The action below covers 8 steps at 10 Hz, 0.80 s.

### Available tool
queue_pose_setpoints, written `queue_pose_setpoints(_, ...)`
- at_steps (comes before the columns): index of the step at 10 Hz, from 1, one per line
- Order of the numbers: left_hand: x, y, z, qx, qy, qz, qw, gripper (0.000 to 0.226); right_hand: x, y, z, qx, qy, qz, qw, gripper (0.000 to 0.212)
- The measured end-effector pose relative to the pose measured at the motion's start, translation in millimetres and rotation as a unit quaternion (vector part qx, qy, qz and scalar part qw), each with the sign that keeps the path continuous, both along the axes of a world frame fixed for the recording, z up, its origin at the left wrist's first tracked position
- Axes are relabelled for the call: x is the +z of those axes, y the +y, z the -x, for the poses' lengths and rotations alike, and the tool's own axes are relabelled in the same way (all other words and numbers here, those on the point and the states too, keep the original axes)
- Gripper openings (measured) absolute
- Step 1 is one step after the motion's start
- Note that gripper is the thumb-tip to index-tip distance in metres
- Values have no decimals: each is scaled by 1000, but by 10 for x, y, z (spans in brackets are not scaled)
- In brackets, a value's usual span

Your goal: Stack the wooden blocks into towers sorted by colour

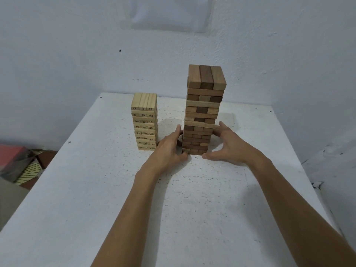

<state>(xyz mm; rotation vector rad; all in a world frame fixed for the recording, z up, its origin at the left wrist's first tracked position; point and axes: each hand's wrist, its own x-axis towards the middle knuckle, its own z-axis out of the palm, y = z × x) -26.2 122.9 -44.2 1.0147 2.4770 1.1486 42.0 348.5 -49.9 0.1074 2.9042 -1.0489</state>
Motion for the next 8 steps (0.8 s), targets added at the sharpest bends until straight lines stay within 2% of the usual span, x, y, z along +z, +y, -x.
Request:
queue_pose_setpoints(2, -7, 13, -17, 4, 10, -2, 1000, 66, -62, 4, 22, 10, 2, -13, 1000, 73)
queue_pose_setpoints(3, -24, 8, -34, 10, 10, -1, 1000, 73, -80, -9, 14, -2, 0, -30, 1000, 72)
queue_pose_setpoints(5, -61, -4, -104, 40, 22, -15, 999, 70, -94, -51, -102, -26, -7, -89, 996, 91)
queue_pose_setpoints(6, -67, -24, -214, 41, 19, -27, 999, 64, 45, -179, -301, -59, -14, -83, 995, 86)
queue_pose_setpoints(8, -51, -152, -532, 56, 12, -21, 998, 79, 208, -478, -777, -130, 9, -79, 988, 64)
